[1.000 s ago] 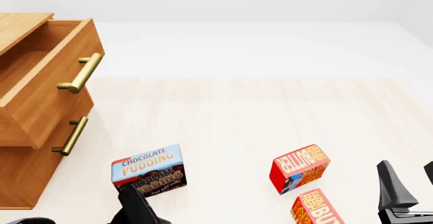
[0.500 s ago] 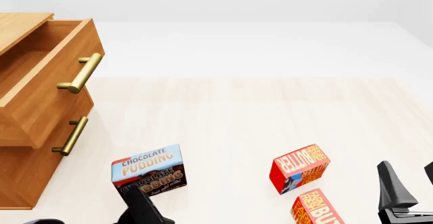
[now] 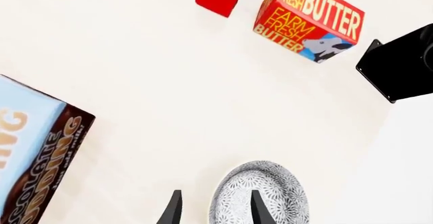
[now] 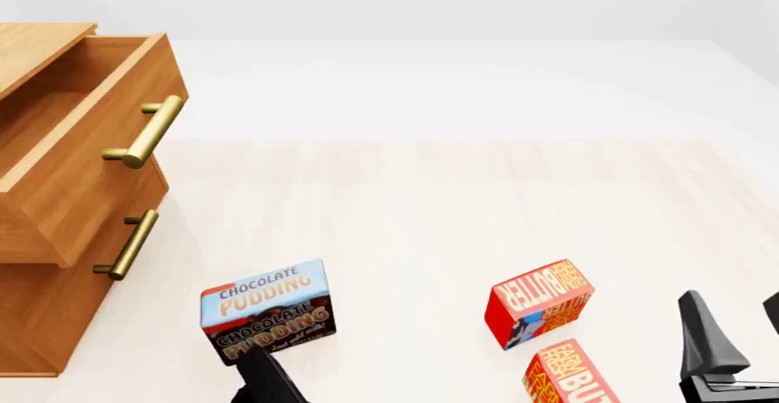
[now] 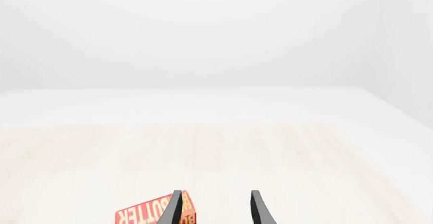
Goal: Put the bowl in the top drawer of the cabinet.
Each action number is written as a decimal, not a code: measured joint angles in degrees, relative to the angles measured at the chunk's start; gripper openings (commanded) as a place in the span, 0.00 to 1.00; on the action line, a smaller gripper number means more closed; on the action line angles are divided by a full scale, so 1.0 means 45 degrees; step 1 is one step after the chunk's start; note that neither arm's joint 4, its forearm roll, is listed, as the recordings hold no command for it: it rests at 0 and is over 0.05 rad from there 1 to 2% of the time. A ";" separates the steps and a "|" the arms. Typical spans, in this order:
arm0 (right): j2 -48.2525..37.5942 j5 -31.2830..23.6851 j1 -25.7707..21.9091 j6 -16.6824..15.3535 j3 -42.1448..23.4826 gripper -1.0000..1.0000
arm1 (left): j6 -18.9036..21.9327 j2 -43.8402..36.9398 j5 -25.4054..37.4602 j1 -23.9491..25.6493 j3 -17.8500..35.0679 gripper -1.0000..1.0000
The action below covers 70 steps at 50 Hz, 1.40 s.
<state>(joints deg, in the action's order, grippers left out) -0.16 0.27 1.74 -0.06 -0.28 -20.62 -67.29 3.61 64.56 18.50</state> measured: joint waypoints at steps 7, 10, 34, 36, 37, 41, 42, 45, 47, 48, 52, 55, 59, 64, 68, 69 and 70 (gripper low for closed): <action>-0.0033 -0.0033 0.0011 -0.0013 0.0003 1.00 | -0.0164 -0.0291 -0.0401 0.0111 -0.0126 1.00; -0.0057 -0.0040 0.0018 -0.0023 0.0005 1.00 | -0.0230 -0.0418 -0.0579 0.0154 -0.0177 1.00; -0.0361 0.0054 0.0109 -0.0099 0.0018 1.00 | -0.0566 -0.1108 -0.1618 0.0301 -0.0510 1.00; -0.0384 0.0066 0.0115 -0.0103 0.0019 1.00 | -0.0587 -0.1144 -0.1667 0.0315 -0.0518 1.00; -0.0394 0.0070 0.0120 -0.0106 0.0020 1.00 | -0.0596 -0.1161 -0.1690 0.0320 -0.0521 1.00; -0.0429 0.0087 0.0135 -0.0113 0.0021 1.00 | -0.0638 -0.1242 -0.1791 0.0359 -0.0527 1.00; -0.0438 0.0092 0.0139 -0.0114 0.0021 1.00 | -0.0649 -0.1265 -0.1818 0.0369 -0.0529 1.00; -0.0465 0.0106 0.0148 -0.0118 0.0022 1.00 | -0.0677 -0.1329 -0.1894 0.0398 -0.0532 1.00; -0.0485 0.0116 0.0156 -0.0120 0.0023 1.00 | -0.0697 -0.1371 -0.1947 0.0416 -0.0536 1.00; -0.0493 0.0120 0.0160 -0.0121 0.0023 1.00 | -0.0709 -0.1398 -0.1978 0.0428 -0.0540 1.00; -0.0529 0.0139 0.0177 -0.0124 0.0024 1.00 | -0.0755 -0.1511 -0.2113 0.0468 -0.0553 1.00; -0.0557 0.0154 0.0191 -0.0128 0.0025 1.00 | -0.0796 -0.1613 -0.2231 0.0507 -0.0562 1.00; -0.0598 0.0176 0.0211 -0.0137 0.0026 1.00 | -0.0849 -0.1745 -0.2380 0.0559 -0.0569 1.00; -0.0657 0.0208 0.0233 -0.0148 0.0028 1.00 | -0.0903 -0.1886 -0.2544 0.0607 -0.0573 1.00; -0.0708 0.0236 0.0247 -0.0158 0.0029 1.00 | -0.0951 -0.2016 -0.2691 0.0651 -0.0578 1.00; -0.0720 0.0243 0.0251 -0.0161 0.0030 1.00 | -0.0959 -0.2046 -0.2725 0.0660 -0.0578 1.00; -0.0732 0.0250 0.0254 -0.0164 0.0030 1.00 | -0.0968 -0.2074 -0.2756 0.0668 -0.0578 1.00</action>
<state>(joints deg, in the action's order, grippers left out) -3.46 1.39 2.89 -0.80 -0.14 -24.97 -76.62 -8.79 67.56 15.90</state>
